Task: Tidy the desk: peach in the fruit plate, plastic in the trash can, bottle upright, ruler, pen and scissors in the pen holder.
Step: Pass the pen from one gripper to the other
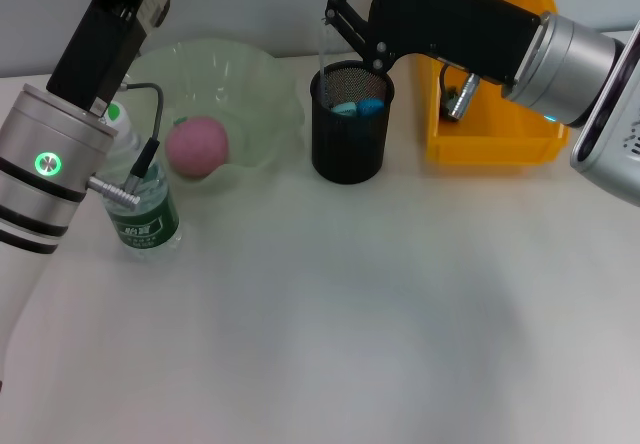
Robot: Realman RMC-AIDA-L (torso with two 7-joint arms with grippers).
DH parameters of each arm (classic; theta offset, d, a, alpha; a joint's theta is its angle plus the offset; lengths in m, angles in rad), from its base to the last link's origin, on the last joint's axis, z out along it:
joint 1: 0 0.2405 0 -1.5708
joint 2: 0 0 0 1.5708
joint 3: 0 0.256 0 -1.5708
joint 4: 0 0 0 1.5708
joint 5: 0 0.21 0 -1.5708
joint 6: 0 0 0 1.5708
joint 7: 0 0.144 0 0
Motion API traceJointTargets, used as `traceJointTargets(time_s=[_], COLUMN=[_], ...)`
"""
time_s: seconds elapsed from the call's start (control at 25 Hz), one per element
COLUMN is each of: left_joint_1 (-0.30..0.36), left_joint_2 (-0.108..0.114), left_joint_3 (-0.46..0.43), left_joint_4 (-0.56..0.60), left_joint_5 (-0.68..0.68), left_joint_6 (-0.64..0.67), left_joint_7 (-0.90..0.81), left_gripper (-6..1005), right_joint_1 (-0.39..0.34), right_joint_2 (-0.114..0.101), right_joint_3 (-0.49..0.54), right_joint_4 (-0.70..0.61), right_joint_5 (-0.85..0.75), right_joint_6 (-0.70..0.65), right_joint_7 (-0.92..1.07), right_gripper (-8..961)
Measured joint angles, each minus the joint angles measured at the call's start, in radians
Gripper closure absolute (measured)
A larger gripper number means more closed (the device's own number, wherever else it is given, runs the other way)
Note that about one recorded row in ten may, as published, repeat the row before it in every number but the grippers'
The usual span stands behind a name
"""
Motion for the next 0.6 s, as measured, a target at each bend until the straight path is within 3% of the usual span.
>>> traceJointTargets(time_s=[0.24, 0.6], left_joint_1=[-0.007, -0.003], left_joint_2=[0.000, 0.000], left_joint_3=[-0.003, -0.007], left_joint_4=[-0.002, -0.005], left_joint_5=[0.009, 0.003], left_joint_6=[0.000, 0.000], left_joint_7=[-0.004, 0.002], left_gripper=[843, 689], right_joint_1=[-0.001, -0.002], right_joint_2=[0.000, 0.000], right_joint_3=[0.000, 0.001], right_joint_4=[0.000, 0.000], right_joint_5=[0.001, 0.001], right_joint_6=[-0.006, -0.003], right_joint_7=[0.000, 0.000], right_gripper=[822, 823])
